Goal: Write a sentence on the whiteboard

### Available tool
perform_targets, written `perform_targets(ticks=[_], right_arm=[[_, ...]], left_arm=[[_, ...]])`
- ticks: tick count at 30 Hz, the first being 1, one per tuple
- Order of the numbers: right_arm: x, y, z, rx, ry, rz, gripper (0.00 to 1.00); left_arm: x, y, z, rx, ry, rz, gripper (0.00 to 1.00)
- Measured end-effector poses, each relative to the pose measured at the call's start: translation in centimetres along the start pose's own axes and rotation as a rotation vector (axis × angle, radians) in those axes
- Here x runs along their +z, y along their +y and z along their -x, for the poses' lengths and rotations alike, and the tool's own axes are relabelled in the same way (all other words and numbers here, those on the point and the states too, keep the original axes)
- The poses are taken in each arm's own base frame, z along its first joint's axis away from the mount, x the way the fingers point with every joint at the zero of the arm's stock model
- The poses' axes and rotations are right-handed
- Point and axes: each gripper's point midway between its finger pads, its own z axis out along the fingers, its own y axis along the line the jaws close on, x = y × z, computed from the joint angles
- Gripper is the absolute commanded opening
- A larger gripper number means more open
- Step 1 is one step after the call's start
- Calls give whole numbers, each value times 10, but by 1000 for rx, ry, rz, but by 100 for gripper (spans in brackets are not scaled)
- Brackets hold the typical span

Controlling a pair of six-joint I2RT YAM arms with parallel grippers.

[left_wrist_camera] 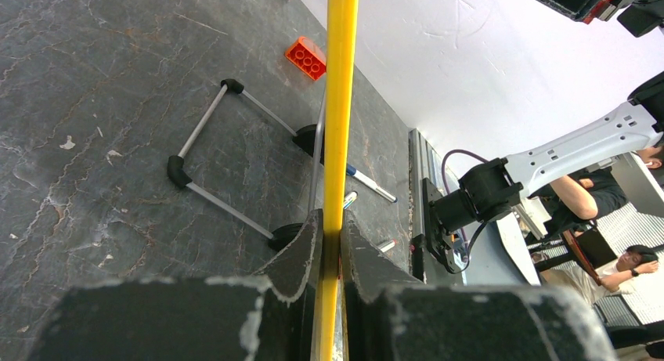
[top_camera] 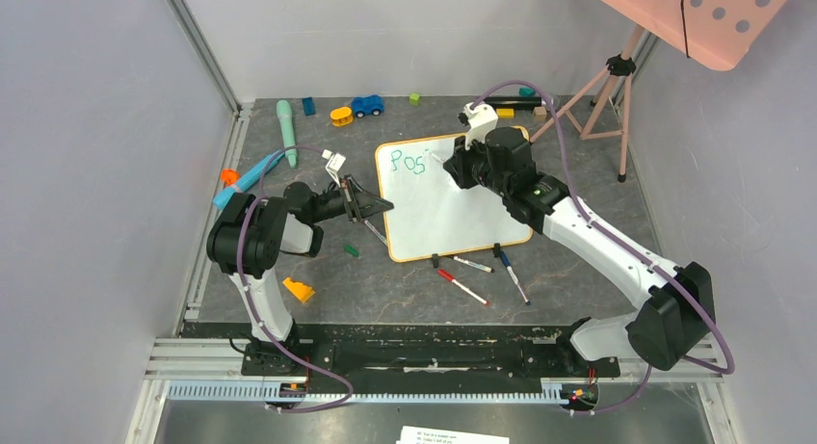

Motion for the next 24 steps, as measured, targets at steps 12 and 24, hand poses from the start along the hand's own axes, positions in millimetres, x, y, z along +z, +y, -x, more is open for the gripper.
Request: perform_targets(ticks=[12, 24], right_arm=[[11, 1, -13, -1, 38, 13, 0], [13, 3, -14, 0, 42, 19, 0]], left_arm=[[0, 0, 0, 0, 0, 0, 2], [0, 0, 0, 0, -1, 1, 2]])
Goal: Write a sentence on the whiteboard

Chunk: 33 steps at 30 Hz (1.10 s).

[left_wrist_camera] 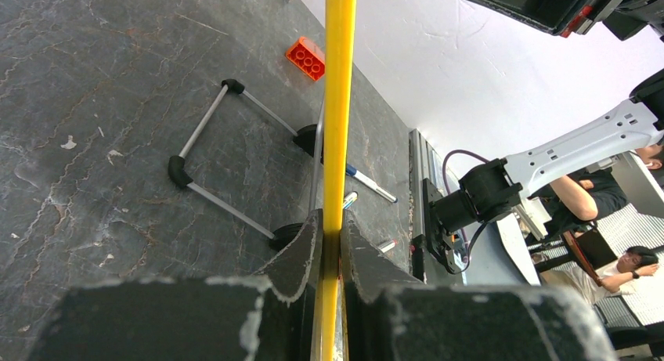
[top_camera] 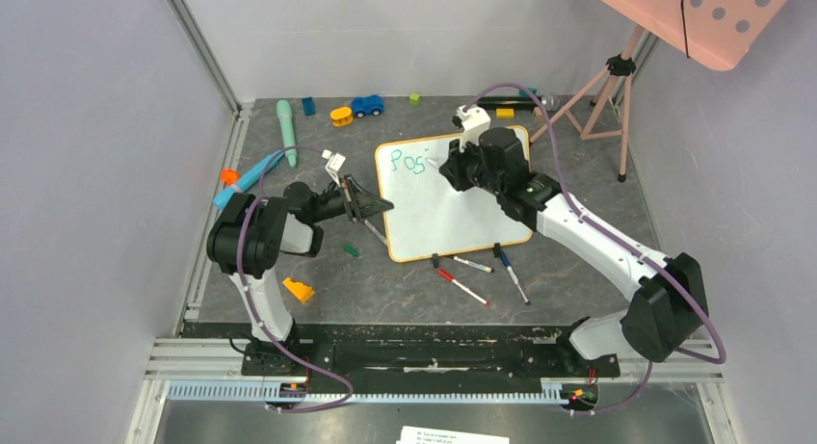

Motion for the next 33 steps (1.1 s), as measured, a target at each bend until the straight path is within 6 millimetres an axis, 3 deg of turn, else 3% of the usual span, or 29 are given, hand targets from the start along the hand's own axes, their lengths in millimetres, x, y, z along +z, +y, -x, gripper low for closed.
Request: perform_targets(ticks=[9, 17, 28, 33], right_arm=[[-8, 0, -26, 2, 39, 16, 0], [-10, 1, -26, 5, 41, 17, 0], [-17, 1, 7, 10, -21, 27, 0], [-18, -4, 11, 13, -26, 13, 0]], left_arm=[[0, 0, 0, 0, -1, 1, 2], [0, 0, 0, 0, -1, 1, 2], [0, 0, 0, 0, 0, 0, 2], [0, 0, 0, 0, 0, 0, 2]])
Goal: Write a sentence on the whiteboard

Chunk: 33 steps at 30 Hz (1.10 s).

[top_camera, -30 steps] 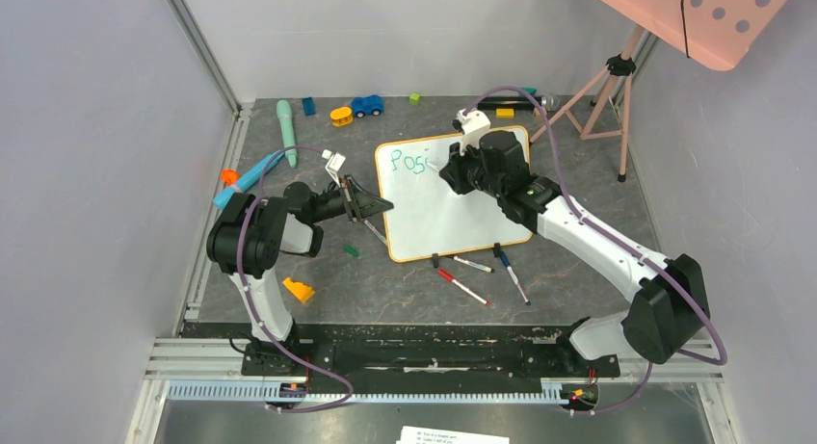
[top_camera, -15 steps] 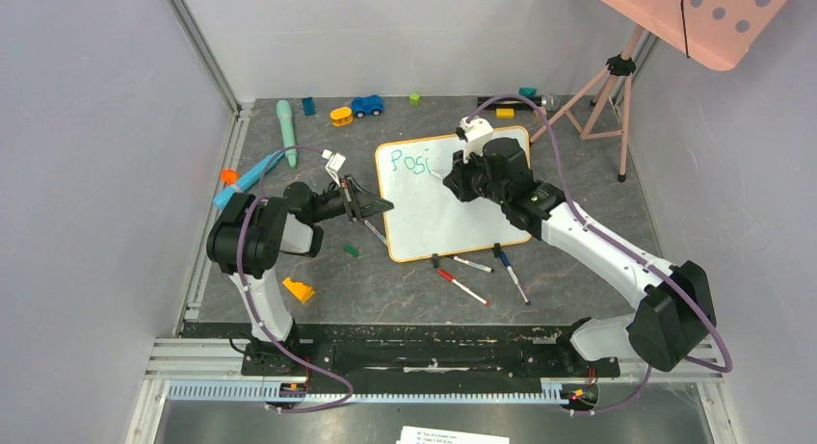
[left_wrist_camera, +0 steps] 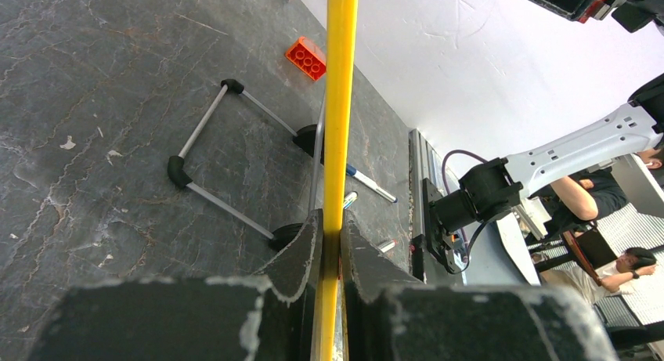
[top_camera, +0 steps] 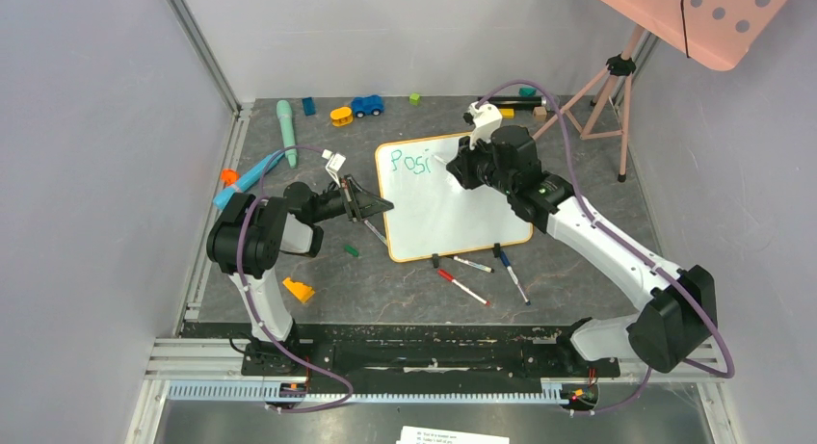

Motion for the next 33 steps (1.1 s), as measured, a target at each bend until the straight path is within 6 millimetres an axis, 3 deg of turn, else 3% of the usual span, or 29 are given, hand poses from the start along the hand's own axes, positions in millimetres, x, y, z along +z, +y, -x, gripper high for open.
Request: perform_targets(ticks=[23, 33], right_arm=[[14, -5, -14, 1, 50, -16, 0], [11, -21, -13, -2, 45, -106, 0]], left_arm=[[0, 0, 0, 0, -2, 2, 2], [0, 1, 1, -1, -5, 5, 2]])
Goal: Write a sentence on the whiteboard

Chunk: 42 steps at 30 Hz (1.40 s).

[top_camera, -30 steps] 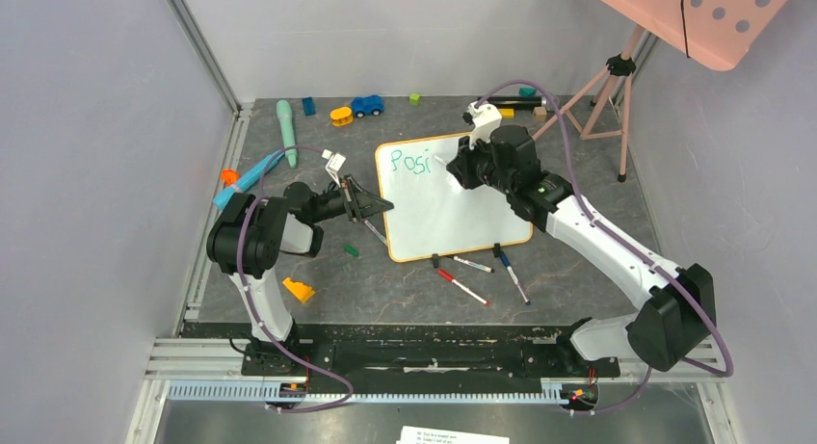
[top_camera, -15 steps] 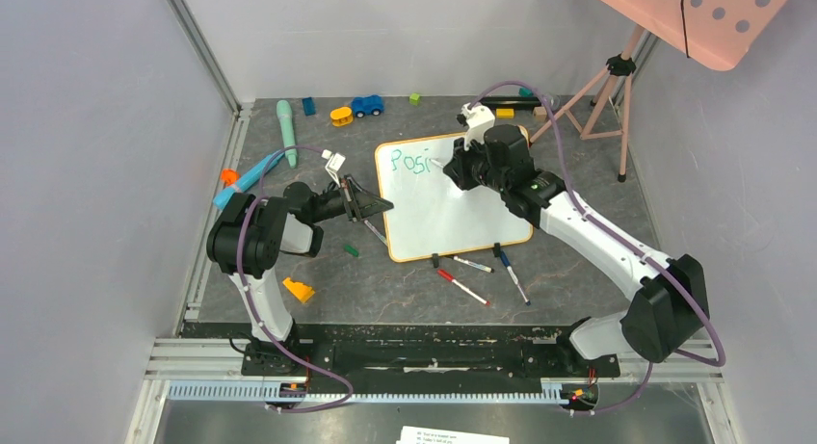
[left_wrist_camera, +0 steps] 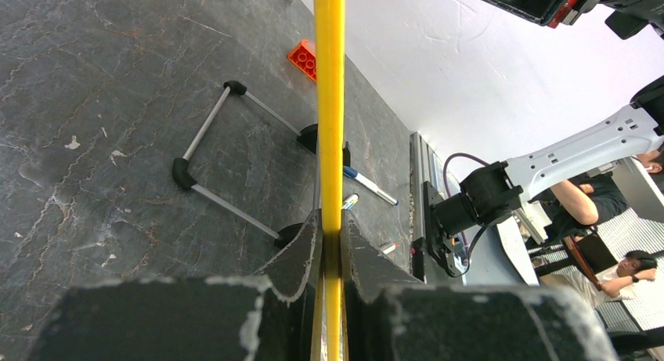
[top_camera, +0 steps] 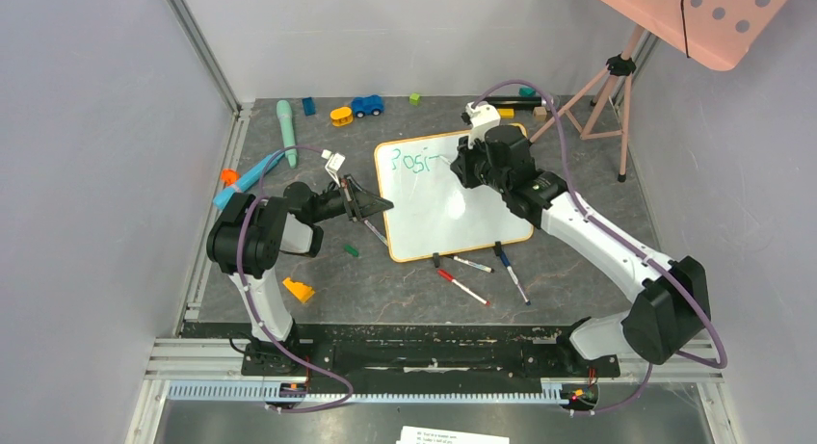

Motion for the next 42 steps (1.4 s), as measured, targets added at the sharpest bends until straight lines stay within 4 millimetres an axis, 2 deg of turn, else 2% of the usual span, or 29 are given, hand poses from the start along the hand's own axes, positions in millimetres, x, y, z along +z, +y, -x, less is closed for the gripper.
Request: perform_targets(ticks=[13, 25, 42], right_arm=[[-7, -6, 10, -25, -26, 6, 0], [-10, -2, 35, -31, -81, 29, 0], [-2, 2, 29, -31, -60, 56, 0]], left_arm=[[0, -1, -1, 1, 4, -4, 2], [0, -1, -1, 1, 4, -4, 2], [0, -1, -1, 1, 4, -4, 2]])
